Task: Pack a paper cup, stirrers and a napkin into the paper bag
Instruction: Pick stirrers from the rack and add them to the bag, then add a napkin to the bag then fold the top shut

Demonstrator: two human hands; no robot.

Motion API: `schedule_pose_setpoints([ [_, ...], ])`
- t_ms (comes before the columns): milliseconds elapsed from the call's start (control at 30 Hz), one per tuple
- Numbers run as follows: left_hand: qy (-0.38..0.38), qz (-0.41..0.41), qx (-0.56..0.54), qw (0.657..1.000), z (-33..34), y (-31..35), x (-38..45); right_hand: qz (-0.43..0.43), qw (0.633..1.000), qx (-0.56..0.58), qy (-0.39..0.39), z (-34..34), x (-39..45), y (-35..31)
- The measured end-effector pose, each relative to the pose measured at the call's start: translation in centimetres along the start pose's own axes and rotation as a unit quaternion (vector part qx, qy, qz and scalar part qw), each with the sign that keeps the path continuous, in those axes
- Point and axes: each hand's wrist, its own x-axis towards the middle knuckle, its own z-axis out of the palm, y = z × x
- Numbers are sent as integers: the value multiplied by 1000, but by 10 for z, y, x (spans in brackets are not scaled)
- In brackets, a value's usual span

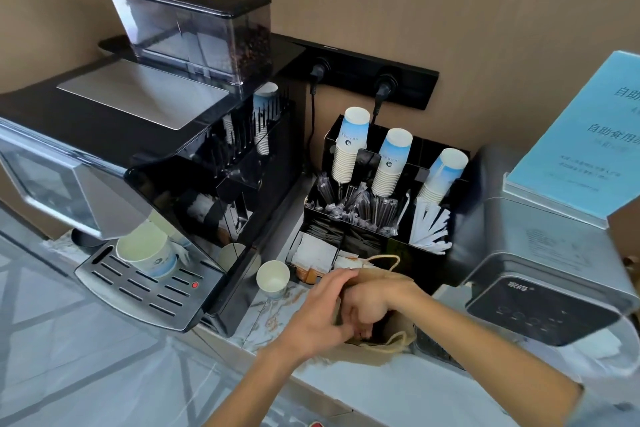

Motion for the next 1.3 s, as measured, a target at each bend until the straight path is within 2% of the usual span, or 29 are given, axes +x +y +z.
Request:
schedule_pose_setpoints([
  [167, -9, 12, 20, 1000, 2, -2, 0, 14, 998, -48, 30, 14, 14, 0],
  [233, -7, 17, 22, 1000, 2, -3, 0, 15, 994, -107, 34, 18, 16, -5],
  [400, -9, 25, 40, 999, -1, -4, 1, 57, 972, -187, 130, 33, 21, 2],
  [467, -22, 28, 59, 998, -1, -2, 0, 62, 972, -179, 136, 41, 21, -5],
  [500, -30, 31, 69, 997, 0, -1, 0, 99, 970, -176, 135, 44, 27, -21],
  [533, -36, 36, 76, 996, 0, 0, -1, 153, 956, -220, 121, 48, 31, -40],
  [567, -42, 38, 78, 995, -1, 2, -1, 233, 944, -220, 76, 49, 20, -59],
  [600, -46, 38, 75, 995, -1, 2, -1, 247, 947, -191, 77, 55, 20, -61],
  [633, -50, 36, 70, 996, -2, 3, -1, 244, 950, -147, 128, 56, 26, -52],
  [667, -54, 33, 64, 996, -2, 3, 0, 191, 965, -96, 153, 55, 31, -36],
  [700, -61, 31, 59, 996, -3, 3, 1, 122, 982, -63, 132, 50, 25, -26],
  [733, -69, 33, 57, 995, -4, 3, 1, 90, 988, -39, 117, 44, 8, -18],
  [867, -104, 50, 54, 992, -8, -3, 5, 49, 985, 50, 156, 38, -11, -11],
  [967, -127, 57, 53, 989, -12, -5, 12, 36, 979, 127, 152, 36, -28, 7],
  [1033, -144, 59, 52, 986, -12, -5, 16, 32, 960, 204, 190, 40, -48, 15],
  [1133, -169, 70, 39, 982, -7, -2, 20, 42, 910, 277, 305, 53, -83, 20],
  [1233, -175, 85, 30, 980, 0, 2, 25, 23, 836, 389, 387, 84, -114, 29],
  [1300, -178, 89, 15, 980, 6, 5, 29, 2, 761, 481, 436, 117, -134, 40],
])
